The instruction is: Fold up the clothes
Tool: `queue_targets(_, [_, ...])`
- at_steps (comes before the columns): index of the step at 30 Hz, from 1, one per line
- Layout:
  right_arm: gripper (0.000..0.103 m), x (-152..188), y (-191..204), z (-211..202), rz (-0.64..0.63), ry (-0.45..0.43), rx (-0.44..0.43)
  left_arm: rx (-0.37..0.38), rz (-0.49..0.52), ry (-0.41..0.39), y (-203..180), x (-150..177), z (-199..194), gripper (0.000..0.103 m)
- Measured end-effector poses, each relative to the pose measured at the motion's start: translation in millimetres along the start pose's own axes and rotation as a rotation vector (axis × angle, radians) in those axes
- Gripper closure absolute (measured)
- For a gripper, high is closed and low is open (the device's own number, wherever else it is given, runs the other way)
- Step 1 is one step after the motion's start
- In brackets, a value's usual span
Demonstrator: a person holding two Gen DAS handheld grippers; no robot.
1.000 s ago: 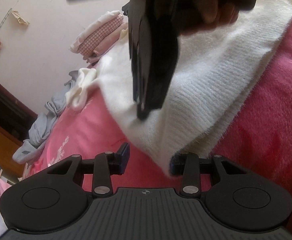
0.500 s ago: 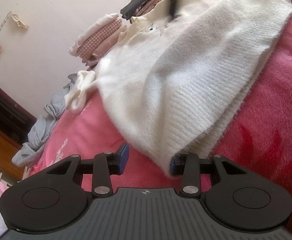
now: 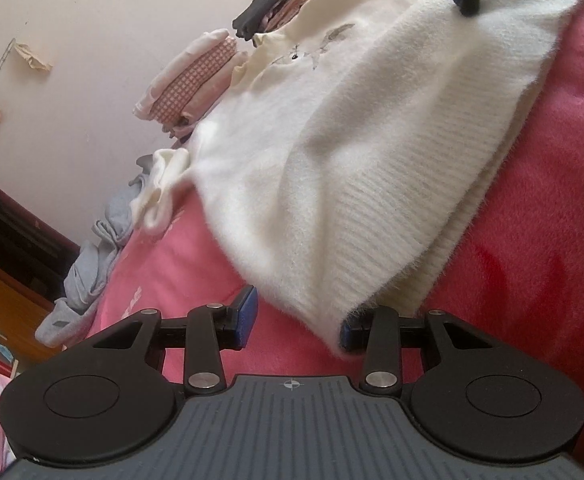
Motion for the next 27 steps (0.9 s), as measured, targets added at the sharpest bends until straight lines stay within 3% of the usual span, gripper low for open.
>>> queue_targets(8, [0.100, -7, -8, 2, -0.011, -0.068, 0.105, -0.001, 0.032, -0.005, -2, -1, 1, 0.064])
queue_targets(15, [0.098, -7, -13, 18, 0.013, -0.058, 0.086, -0.015, 0.062, -0.018, -7, 0, 0, 0.064])
queue_targets(21, [0.079, -5, -50, -31, 0.231, -0.033, 0.009, -0.016, 0.064, -0.025, -6, 1, 0, 0.064])
queue_targets(25, [0.066, 7, -63, -57, 0.318, 0.069, -0.061, -0.019, 0.070, -0.030, -6, 2, 1, 0.064])
queue_targets(27, [0.066, 12, -68, -60, 0.366, 0.141, -0.057, -0.021, 0.072, -0.033, -6, 2, 1, 0.064])
Point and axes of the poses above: each gripper's, at about its wrist camera, not at the fingertips, and z roughly the way its jaws point, y to its left, x to its underside, the point moved 1 cm from there along z, roughly the way its jaws point, and after that the axes turned 15 degrees about z, right-handed, at the moved point
